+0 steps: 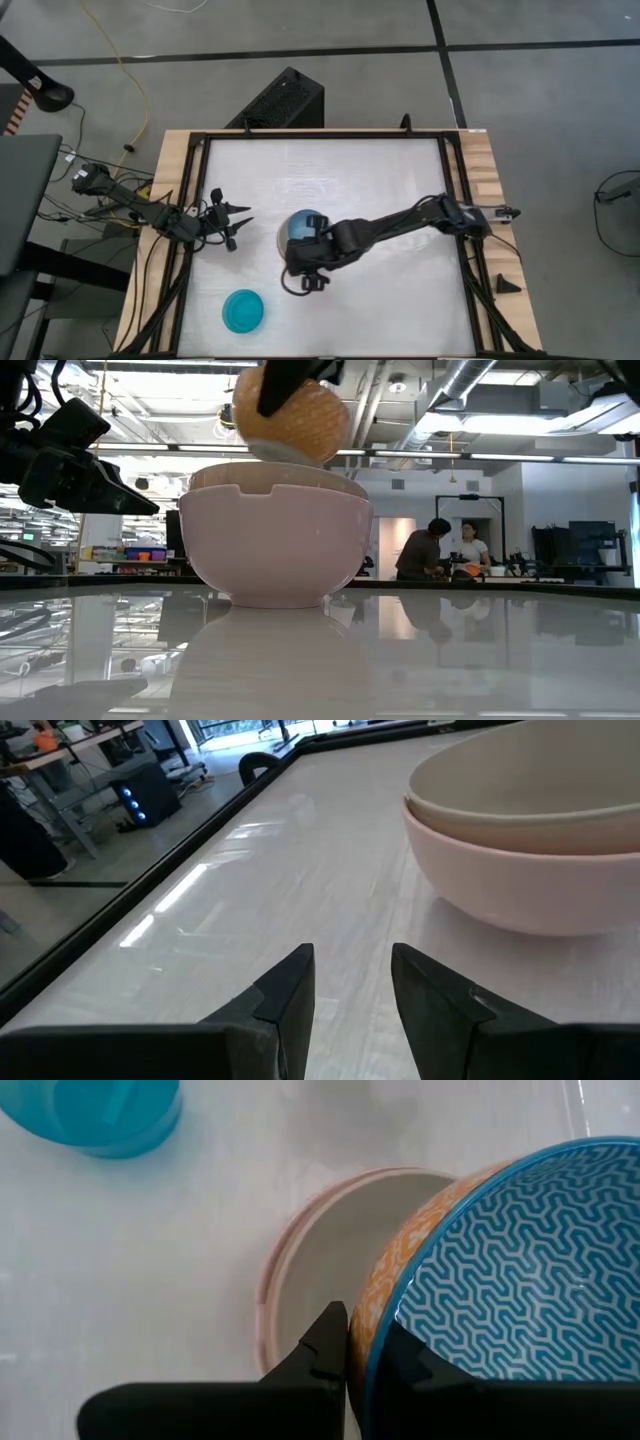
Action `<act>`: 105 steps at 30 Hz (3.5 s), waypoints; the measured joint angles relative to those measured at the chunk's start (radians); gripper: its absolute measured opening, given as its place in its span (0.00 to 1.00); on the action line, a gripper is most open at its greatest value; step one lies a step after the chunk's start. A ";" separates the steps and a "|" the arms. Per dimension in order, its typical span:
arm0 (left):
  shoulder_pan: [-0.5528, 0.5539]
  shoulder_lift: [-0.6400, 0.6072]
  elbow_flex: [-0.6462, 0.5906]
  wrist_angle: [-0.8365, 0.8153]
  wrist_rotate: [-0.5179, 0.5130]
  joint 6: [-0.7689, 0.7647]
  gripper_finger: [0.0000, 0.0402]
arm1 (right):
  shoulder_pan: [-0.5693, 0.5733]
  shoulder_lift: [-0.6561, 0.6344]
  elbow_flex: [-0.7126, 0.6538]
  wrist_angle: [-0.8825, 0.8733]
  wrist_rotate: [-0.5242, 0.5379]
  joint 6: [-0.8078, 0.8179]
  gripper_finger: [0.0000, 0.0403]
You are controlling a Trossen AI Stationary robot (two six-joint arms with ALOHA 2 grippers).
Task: Nest bowls inside each other
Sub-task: Stack the blue patterned bowl on the white bowl, then stack the blue bowl on the blue patterned bowl
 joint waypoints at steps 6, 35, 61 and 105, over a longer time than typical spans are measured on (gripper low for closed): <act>0.000 0.000 0.000 0.000 -0.001 0.000 0.31 | -0.008 0.087 0.093 -0.033 -0.022 -0.025 0.10; 0.000 0.000 0.000 0.000 -0.001 0.000 0.31 | -0.044 0.117 -0.044 0.011 -0.052 -0.046 0.10; 0.000 0.000 0.000 0.000 -0.001 0.000 0.31 | -0.058 0.117 -0.045 0.019 -0.104 -0.043 0.22; 0.000 0.000 0.000 0.001 0.001 0.000 0.31 | 0.090 0.118 0.102 0.289 -0.129 -0.376 0.61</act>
